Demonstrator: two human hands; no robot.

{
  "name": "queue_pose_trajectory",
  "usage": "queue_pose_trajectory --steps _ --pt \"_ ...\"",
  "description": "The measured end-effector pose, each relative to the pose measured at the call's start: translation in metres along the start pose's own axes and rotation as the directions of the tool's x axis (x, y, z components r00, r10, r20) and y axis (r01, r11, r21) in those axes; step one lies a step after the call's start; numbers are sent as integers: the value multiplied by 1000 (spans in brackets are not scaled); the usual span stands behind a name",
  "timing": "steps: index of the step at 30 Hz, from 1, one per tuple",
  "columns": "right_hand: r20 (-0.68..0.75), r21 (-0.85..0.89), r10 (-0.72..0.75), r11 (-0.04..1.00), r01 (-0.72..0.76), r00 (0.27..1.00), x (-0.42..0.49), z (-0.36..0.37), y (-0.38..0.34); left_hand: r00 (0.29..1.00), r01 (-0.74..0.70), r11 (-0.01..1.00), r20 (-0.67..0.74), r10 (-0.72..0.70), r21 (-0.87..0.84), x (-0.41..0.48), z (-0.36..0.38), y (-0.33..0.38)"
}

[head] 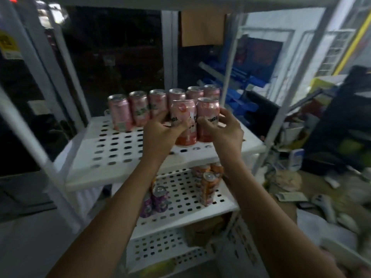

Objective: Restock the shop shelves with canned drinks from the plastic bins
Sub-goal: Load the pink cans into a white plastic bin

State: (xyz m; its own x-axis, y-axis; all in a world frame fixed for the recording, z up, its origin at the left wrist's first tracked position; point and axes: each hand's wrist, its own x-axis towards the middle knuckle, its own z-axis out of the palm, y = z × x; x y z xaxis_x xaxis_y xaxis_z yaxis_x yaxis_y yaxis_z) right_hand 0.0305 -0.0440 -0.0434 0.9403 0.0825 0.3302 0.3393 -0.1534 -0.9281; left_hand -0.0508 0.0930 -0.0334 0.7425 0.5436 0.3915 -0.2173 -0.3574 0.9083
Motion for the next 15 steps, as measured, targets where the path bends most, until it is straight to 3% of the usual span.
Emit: queue_pose_trajectory --steps 9,15 --pt "-272 -122 11 992 -45 962 -14 -163 32 959 -19 999 282 11 26 -40 143 39" --pt "-426 -164 38 979 -118 904 -33 -258 49 903 -18 998 427 41 -57 -76 225 61"
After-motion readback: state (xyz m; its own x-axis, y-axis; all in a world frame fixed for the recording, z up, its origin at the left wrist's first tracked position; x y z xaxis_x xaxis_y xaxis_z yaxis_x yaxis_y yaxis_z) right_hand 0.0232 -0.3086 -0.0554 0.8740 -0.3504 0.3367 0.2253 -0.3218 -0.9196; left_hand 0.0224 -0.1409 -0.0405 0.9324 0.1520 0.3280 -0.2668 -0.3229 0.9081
